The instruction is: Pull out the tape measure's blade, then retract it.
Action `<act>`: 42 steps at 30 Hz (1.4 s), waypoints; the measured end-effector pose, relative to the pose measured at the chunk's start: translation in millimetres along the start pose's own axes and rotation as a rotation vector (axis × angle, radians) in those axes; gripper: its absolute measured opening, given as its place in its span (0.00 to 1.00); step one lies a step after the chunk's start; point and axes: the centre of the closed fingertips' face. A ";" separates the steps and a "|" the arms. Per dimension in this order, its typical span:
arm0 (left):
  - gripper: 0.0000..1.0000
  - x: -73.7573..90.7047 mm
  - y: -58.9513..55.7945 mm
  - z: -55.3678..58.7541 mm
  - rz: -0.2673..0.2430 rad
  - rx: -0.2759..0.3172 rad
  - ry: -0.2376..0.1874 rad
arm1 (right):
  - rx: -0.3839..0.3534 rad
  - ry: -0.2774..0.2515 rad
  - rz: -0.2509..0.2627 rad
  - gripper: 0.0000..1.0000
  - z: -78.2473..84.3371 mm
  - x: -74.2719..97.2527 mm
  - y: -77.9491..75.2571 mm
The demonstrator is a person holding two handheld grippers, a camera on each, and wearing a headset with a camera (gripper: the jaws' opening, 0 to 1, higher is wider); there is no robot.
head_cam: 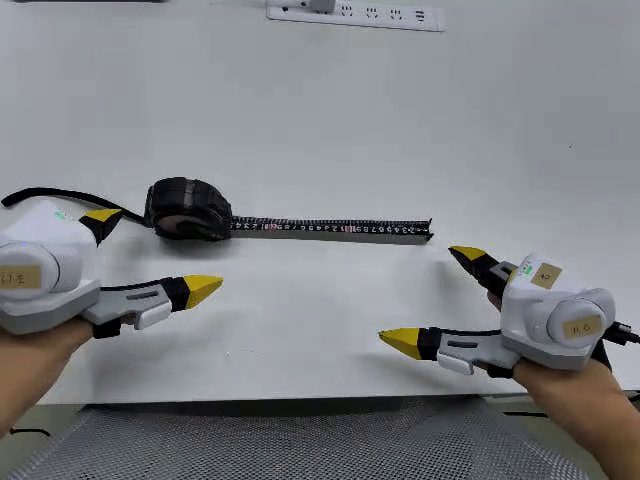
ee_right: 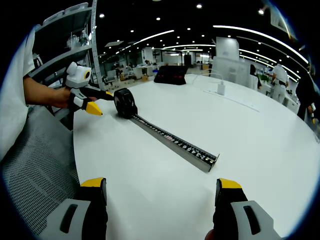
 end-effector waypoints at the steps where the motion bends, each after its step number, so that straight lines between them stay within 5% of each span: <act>1: 0.86 -1.2 0.1 -0.5 -0.001 0.003 0.000 | 0.001 0.000 0.000 0.88 -0.1 0.0 -0.2; 15: 0.86 -14.6 6.4 -12.6 -0.035 0.052 -0.022 | 0.004 -0.003 0.003 0.88 -1.9 -0.6 -1.8; 27: 0.81 -24.0 0.7 -24.6 -0.044 0.112 -0.054 | 0.006 -0.005 0.001 0.88 -2.6 -2.2 -2.3; 42: 0.77 -27.7 2.7 -28.1 -0.086 0.163 -0.062 | 0.009 -0.006 0.004 0.86 -4.5 -1.4 -5.0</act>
Point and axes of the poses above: the centre of the closed fingertips' face, and the gripper's own axes: x roughly backward along the fingers, y roughly to its left, z roughly out of its underside, and after that the axes turned 3 degrees about -y, right-handed
